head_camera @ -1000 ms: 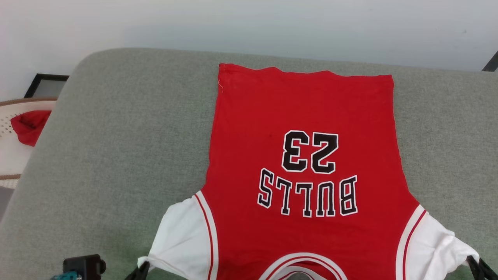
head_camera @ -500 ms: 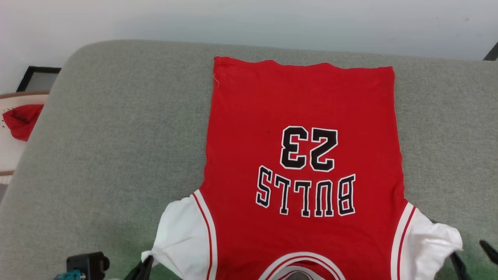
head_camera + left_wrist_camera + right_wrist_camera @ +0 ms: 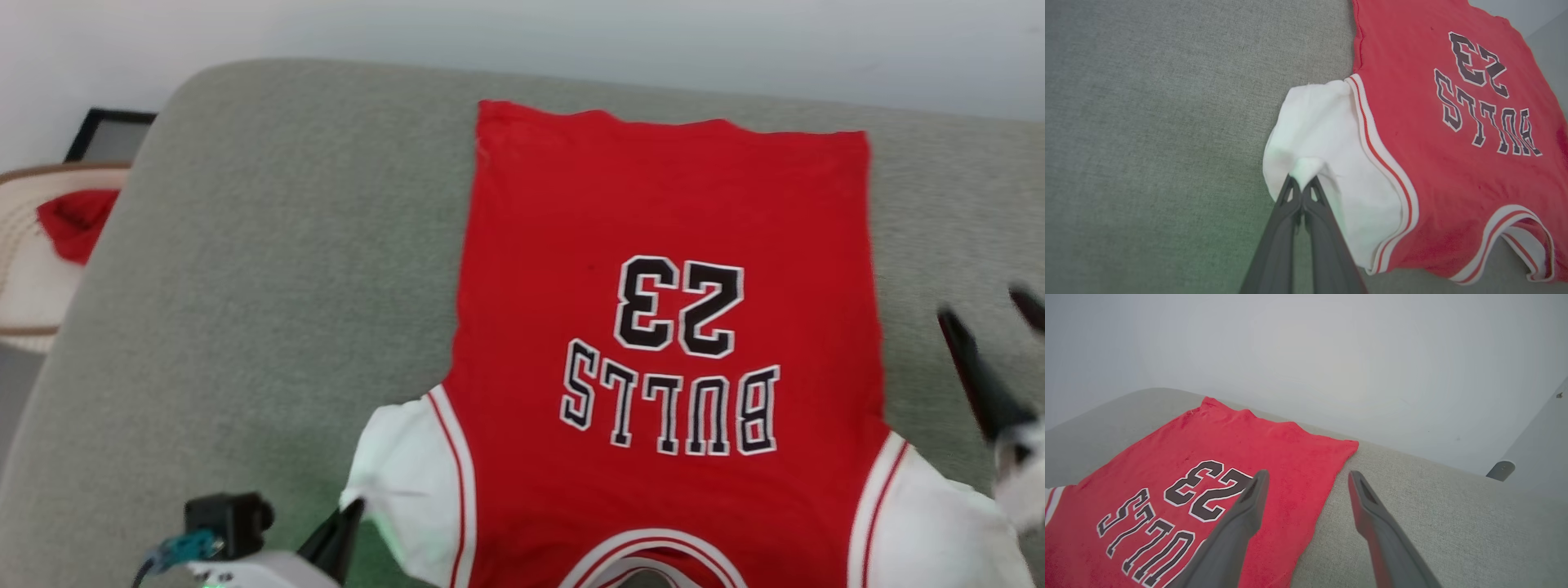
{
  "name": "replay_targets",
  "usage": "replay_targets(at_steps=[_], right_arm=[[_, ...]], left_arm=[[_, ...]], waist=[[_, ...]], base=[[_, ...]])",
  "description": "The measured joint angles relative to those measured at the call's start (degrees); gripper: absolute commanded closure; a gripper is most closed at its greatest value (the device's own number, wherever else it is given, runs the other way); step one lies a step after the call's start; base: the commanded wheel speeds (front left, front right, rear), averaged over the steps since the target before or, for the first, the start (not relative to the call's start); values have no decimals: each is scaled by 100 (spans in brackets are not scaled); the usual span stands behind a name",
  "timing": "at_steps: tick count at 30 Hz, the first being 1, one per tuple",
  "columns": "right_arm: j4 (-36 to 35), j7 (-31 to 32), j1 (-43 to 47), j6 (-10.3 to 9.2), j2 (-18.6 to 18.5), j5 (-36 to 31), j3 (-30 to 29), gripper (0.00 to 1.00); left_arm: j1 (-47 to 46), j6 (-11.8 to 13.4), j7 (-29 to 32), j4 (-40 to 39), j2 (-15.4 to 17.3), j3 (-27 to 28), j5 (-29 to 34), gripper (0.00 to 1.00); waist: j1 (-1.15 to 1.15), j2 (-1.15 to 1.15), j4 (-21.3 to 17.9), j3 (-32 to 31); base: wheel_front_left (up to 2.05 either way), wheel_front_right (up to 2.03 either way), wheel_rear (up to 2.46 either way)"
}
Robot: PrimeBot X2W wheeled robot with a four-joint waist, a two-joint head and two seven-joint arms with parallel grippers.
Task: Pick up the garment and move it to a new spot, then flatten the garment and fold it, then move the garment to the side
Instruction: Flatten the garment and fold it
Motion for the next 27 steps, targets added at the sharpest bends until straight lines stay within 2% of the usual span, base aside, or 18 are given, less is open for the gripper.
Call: replay_targets(at_steps=[4, 9, 16, 19, 27], right_arm=[[467, 855, -1149, 3, -156, 82, 167, 0], [1468, 1997, -2442, 1, -390, 171, 274, 0], [2554, 3232, -3843, 1, -614, -15, 499, 0], [2959, 3664, -4308, 2, -647, -137, 591, 0], [4077, 4636, -5015, -1, -359, -691, 277, 0]], left_arm=[[-380, -142, 119, 90, -218, -169, 163, 100], [-793, -355, 201, 292, -550, -349, 315, 100], [-1224, -654, 188, 602, -982, -502, 430, 100], [-1386, -792, 156, 765, -1159, -542, 444, 100], [-1774, -1116, 82, 1171, -1547, -639, 492, 100]], waist=[[0, 0, 217, 98], [0, 0, 519, 291], [0, 0, 872, 740], [0, 0, 1006, 966], [0, 0, 1352, 1512]], base=[[0, 0, 0], [0, 0, 0], [0, 0, 0], [0, 0, 0], [0, 0, 0]])
